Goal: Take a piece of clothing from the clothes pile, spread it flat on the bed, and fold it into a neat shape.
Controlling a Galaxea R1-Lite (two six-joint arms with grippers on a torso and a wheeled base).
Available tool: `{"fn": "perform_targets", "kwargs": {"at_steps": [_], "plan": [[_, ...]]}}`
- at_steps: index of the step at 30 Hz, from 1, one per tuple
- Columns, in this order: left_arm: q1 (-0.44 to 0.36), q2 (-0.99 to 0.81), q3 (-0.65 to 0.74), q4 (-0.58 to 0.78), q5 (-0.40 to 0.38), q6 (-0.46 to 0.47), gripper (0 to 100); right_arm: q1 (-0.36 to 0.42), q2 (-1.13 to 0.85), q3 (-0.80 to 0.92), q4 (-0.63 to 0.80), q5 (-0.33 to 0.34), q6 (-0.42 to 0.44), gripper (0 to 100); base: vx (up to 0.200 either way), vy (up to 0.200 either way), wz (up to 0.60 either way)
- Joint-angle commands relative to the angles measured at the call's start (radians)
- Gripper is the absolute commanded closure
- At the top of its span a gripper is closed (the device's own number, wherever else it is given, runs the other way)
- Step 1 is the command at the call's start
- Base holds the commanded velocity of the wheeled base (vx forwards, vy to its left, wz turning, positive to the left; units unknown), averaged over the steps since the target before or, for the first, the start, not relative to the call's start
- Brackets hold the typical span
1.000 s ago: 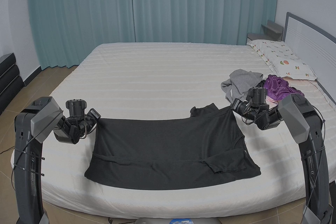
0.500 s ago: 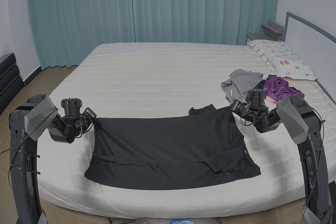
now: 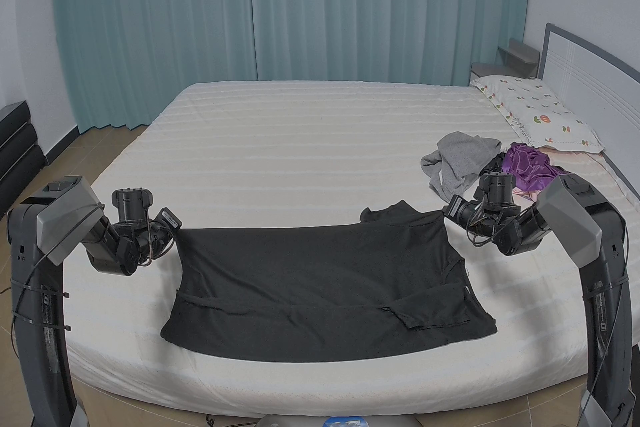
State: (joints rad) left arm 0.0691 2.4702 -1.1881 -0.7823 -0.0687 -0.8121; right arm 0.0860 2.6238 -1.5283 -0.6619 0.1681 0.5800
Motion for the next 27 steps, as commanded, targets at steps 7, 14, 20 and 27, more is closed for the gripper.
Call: {"fn": "perform_targets", "kwargs": {"at_steps": [7, 14, 20, 27], "plan": [[0.004, -0.088, 0.113, 0.000, -0.033, 0.042, 100, -0.012, -0.140, 0.238, -0.071, 0.074, -0.005, 100, 0.000, 0.000, 0.00], [0.015, -0.135, 0.197, -0.003, -0.054, 0.042, 100, -0.029, -0.222, 0.422, -0.145, 0.126, -0.005, 100, 0.000, 0.000, 0.00], [0.015, -0.169, 0.255, -0.020, -0.056, 0.041, 100, -0.043, -0.243, 0.522, -0.182, 0.154, -0.005, 100, 0.000, 0.000, 0.00], [0.012, -0.200, 0.383, -0.025, -0.082, 0.054, 100, -0.057, -0.242, 0.605, -0.217, 0.174, -0.009, 100, 0.000, 0.000, 0.00]]}}
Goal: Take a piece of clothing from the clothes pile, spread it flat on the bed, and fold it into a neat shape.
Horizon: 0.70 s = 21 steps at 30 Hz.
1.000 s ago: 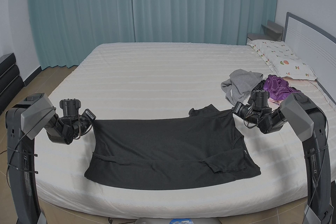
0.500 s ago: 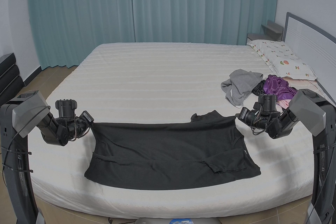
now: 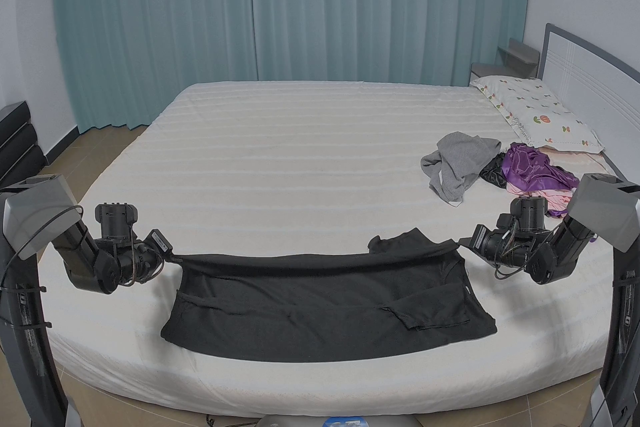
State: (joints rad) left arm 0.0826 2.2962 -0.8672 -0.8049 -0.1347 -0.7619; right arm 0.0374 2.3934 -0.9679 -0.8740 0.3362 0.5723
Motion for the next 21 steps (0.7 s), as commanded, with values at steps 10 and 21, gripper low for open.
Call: {"fn": "perform_targets", "kwargs": {"at_steps": [10, 21], "plan": [[-0.004, -0.023, 0.154, -0.036, -0.037, 0.006, 100, -0.008, 0.010, 0.109, -0.006, 0.006, -0.074, 100, 0.000, 0.000, 0.00], [-0.006, -0.026, 0.234, -0.103, -0.083, 0.064, 100, -0.004, 0.016, 0.113, -0.005, 0.006, -0.095, 100, 0.000, 0.000, 0.00]]}}
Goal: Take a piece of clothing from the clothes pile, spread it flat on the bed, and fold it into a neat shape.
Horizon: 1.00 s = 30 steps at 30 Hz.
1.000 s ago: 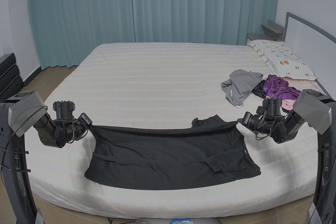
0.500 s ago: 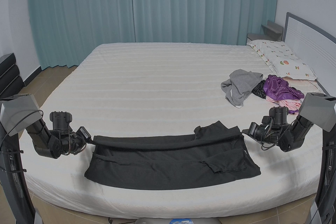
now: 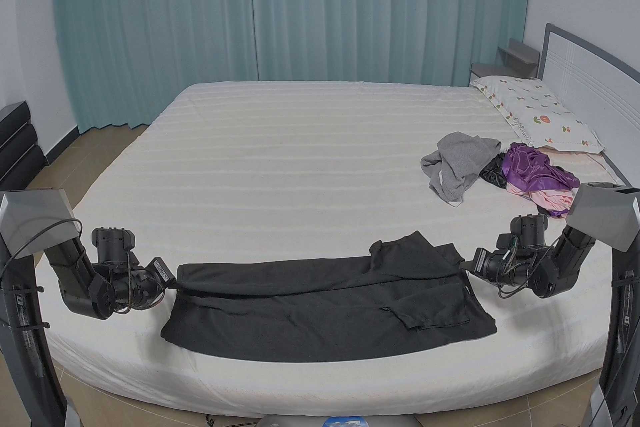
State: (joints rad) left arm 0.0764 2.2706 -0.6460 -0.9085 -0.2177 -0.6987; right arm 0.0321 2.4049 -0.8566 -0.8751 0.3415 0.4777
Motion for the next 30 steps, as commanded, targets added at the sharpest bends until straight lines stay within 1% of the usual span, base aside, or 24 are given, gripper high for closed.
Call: {"fn": "perform_targets", "kwargs": {"at_steps": [1, 6, 7, 12, 17, 28, 30], "plan": [[0.000, 0.000, 0.011, 0.000, 0.000, 0.001, 100, 0.006, 0.000, 0.007, -0.004, 0.001, 0.001, 100, 0.000, 0.000, 0.00], [0.002, 0.009, -0.001, 0.000, 0.000, -0.001, 100, 0.020, -0.009, 0.002, -0.005, 0.001, 0.004, 100, 0.000, 0.000, 0.00], [0.002, 0.009, -0.001, 0.000, 0.000, -0.002, 100, 0.022, -0.009, -0.001, -0.005, 0.001, 0.004, 0, 0.000, 0.000, 0.00], [0.002, 0.009, -0.001, 0.000, 0.000, -0.005, 100, 0.040, 0.000, -0.048, 0.015, 0.001, 0.006, 0, 0.000, 0.000, 0.00], [0.002, 0.009, -0.003, 0.000, 0.000, -0.005, 100, 0.060, 0.020, -0.108, 0.104, -0.001, 0.006, 0, 0.000, 0.000, 0.00], [0.002, 0.007, -0.006, 0.000, 0.000, -0.005, 100, 0.075, 0.049, -0.190, 0.183, -0.010, 0.006, 0, 0.000, 0.000, 0.00], [0.003, 0.006, -0.006, 0.000, 0.000, -0.005, 100, 0.080, 0.063, -0.216, 0.217, -0.013, 0.004, 0, 0.000, 0.000, 0.00]]}}
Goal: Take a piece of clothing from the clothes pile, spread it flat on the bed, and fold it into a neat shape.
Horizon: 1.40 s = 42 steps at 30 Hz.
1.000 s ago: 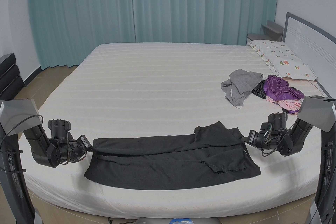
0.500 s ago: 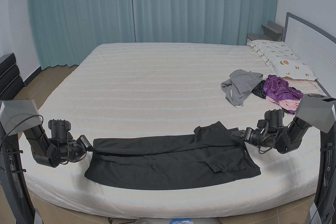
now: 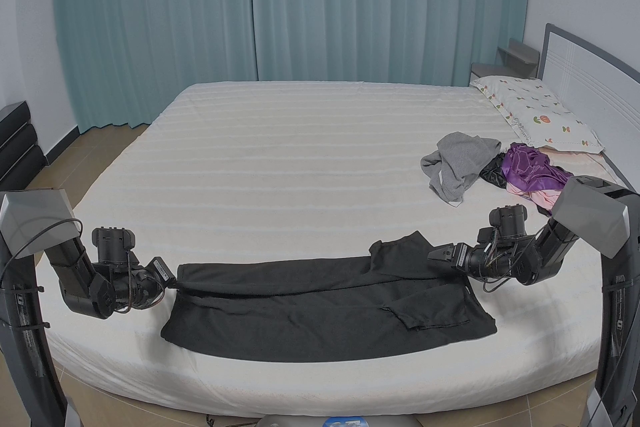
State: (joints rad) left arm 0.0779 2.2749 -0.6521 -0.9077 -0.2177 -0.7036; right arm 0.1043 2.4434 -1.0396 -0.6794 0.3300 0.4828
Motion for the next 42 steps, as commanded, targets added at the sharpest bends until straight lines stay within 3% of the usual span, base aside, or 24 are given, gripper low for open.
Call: {"fn": "perform_targets", "kwargs": {"at_steps": [1, 6, 7, 19, 28, 33, 42], "plan": [[0.002, 0.002, 0.000, 0.000, 0.000, 0.000, 100, 0.008, 0.025, -0.033, 0.021, -0.002, -0.001, 0, 0.000, 0.000, 0.00], [0.002, -0.002, 0.000, 0.000, 0.000, 0.000, 100, 0.018, 0.049, -0.065, 0.050, -0.009, -0.006, 0, 0.000, 0.000, 0.00], [0.002, -0.003, 0.000, 0.000, 0.000, 0.000, 100, 0.017, 0.055, -0.073, 0.049, -0.022, -0.004, 100, 0.000, 0.000, 0.00], [0.002, -0.002, -0.027, 0.000, 0.000, -0.002, 100, 0.006, 0.009, -0.033, 0.038, -0.028, 0.011, 100, 0.000, 0.000, 0.00], [0.005, 0.003, -0.104, -0.014, 0.015, -0.042, 100, -0.003, -0.061, -0.048, 0.040, -0.020, 0.100, 100, 0.000, 0.000, 0.00], [0.011, 0.008, -0.158, -0.017, 0.017, -0.100, 100, -0.003, -0.053, -0.056, 0.044, -0.022, 0.100, 100, 0.000, 0.000, 0.00], [0.011, 0.009, -0.153, -0.017, 0.017, -0.105, 100, -0.003, -0.027, -0.054, 0.052, -0.023, 0.094, 100, 0.000, 0.000, 0.00]]}}
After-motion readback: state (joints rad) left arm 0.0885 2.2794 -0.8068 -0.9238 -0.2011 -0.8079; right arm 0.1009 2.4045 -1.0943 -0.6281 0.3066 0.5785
